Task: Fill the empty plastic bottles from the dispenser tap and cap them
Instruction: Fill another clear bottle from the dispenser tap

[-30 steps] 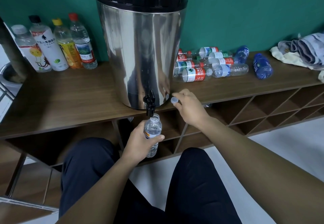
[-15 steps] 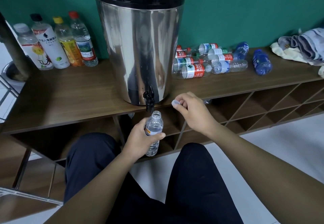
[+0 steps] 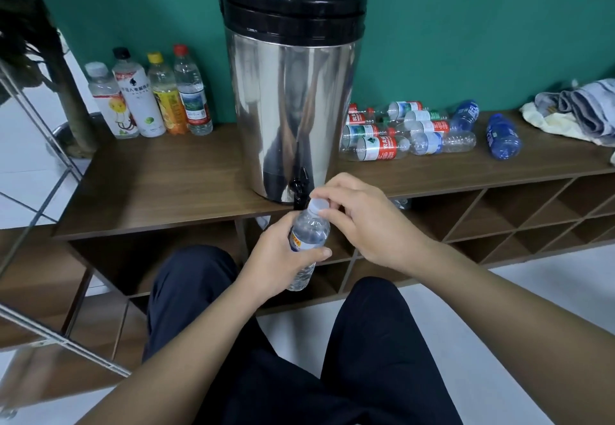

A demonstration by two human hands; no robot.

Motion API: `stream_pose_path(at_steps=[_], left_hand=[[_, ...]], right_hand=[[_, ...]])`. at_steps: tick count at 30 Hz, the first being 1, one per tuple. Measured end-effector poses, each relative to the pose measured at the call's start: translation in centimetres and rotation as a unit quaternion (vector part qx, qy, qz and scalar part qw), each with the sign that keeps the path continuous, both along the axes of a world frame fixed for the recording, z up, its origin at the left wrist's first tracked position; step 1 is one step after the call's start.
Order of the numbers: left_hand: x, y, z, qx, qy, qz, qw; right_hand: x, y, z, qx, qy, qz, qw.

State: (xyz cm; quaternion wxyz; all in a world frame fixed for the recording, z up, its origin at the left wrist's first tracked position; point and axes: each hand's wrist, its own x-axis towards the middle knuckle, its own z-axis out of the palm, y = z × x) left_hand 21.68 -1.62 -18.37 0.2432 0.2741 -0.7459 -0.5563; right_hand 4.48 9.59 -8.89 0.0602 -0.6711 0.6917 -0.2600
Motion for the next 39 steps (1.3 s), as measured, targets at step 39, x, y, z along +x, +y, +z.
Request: stream_pose_path(at_steps=[39], left_hand=[[13.4, -12.3, 9.9, -0.054, 0.035, 0.173, 0.983]], right_hand=[[11.6, -20.2, 14.1, 0.016, 0.219, 0.219, 0.951]])
